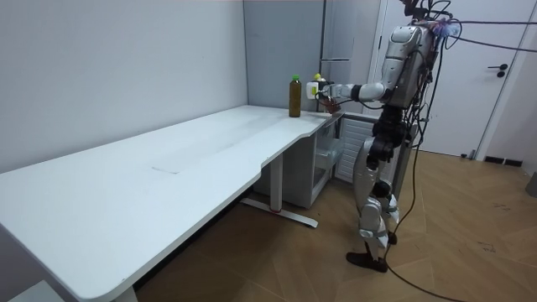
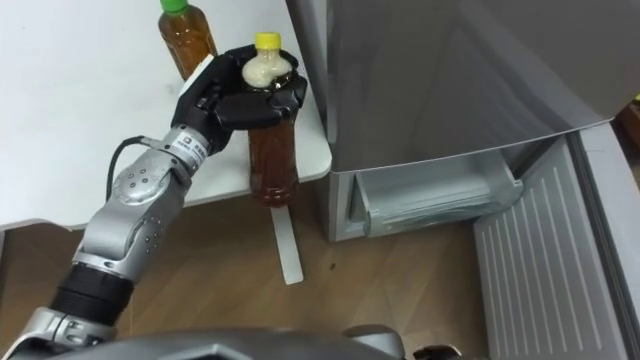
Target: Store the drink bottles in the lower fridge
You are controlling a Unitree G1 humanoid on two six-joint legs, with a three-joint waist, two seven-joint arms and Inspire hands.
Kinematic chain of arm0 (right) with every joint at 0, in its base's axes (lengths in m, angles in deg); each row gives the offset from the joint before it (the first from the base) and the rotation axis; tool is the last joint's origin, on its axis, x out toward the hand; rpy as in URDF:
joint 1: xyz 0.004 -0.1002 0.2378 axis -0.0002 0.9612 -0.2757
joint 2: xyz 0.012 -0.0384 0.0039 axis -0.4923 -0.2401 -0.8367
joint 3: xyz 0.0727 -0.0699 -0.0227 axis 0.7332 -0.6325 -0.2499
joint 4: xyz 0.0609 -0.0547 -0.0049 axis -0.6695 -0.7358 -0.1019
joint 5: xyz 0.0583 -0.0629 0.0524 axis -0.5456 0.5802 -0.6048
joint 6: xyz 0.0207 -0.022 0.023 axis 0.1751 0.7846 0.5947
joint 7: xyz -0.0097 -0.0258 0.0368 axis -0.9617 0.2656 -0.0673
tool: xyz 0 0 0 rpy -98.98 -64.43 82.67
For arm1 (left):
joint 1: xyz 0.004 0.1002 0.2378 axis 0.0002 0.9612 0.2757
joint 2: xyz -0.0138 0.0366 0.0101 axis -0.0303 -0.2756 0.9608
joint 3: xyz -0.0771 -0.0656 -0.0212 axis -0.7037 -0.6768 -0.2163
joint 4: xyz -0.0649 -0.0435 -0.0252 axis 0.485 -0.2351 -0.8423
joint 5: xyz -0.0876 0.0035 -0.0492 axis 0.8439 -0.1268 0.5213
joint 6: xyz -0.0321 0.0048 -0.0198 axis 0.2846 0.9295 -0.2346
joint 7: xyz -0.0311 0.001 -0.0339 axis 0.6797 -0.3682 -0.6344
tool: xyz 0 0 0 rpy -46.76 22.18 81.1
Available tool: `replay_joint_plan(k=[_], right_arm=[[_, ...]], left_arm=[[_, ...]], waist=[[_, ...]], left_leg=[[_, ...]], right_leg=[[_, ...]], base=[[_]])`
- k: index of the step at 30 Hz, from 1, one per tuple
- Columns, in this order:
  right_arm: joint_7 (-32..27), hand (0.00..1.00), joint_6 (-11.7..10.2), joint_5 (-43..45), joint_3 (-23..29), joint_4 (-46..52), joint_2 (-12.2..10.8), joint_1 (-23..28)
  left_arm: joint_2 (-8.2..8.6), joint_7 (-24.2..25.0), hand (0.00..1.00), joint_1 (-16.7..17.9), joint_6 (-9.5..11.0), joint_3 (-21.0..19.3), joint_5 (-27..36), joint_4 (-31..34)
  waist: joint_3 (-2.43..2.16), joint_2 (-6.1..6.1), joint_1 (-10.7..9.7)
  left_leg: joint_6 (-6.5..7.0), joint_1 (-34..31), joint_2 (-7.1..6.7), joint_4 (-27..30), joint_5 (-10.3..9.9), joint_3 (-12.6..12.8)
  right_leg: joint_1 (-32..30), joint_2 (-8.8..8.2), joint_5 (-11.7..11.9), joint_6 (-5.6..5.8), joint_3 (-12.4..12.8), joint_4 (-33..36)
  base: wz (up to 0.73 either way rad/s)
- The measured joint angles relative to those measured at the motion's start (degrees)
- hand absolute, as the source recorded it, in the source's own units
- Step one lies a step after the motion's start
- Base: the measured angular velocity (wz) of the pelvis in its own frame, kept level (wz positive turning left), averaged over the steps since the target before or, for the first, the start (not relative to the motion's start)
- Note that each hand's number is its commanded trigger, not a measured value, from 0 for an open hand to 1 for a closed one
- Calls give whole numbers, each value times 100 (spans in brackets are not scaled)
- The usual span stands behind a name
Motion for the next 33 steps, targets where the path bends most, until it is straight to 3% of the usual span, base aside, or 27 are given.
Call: replay_joint_plan(k=[4,12,15,17,19,23,25,33], right_arm=[[-145,0,-13,61,-73,317,114,-34],[-422,0,-120,43,-259,1062,209,-3],[-400,0,-148,3,-268,1626,190,-3],[-373,0,-325,-222,-226,2088,77,7],[-361,0,-585,-491,-239,2538,-148,20],[-88,0,-814,-664,-315,2789,-402,29],[130,0,-799,-674,-317,3127,-401,134],[941,0,-805,-698,-325,4485,-295,255]], left_arm=[[10,7,100,6,11,5,95,480],[-3,38,100,9,11,89,326,712],[4,39,100,16,11,82,340,779],[1,40,100,73,11,44,347,890],[2,53,100,207,12,44,397,1060],[-33,69,100,604,73,9,429,1506],[-156,98,100,838,200,-40,429,1600],[-217,380,100,1348,204,-124,423,1584]], waist=[[-6,-23,205],[-1,-38,493],[-10,-97,511],[-28,-134,512],[-49,-166,502],[-70,-171,547],[-68,-162,559],[-6,-78,506]], left_leg=[[1,-118,4,20,2,-25],[-13,-112,3,-6,11,-97],[-19,-113,1,-3,16,-172],[-29,-109,5,-4,22,-194],[-32,-58,2,-6,24,-252],[-33,-76,-26,3,24,-357],[-33,-99,-37,26,24,-440],[-31,-196,-53,129,23,-486]], right_leg=[[-77,-2,2,-1,-45,47],[-62,-9,2,-1,-193,36],[-39,-9,2,-1,-264,37],[-18,-8,2,-1,-337,31],[81,-12,4,-5,-470,-31],[157,-22,8,-12,-560,-149],[178,-29,8,-11,-647,-148],[155,-46,8,-12,-711,-143]], base=[[3],[4],[8],[7],[16],[18],[16],[4]])
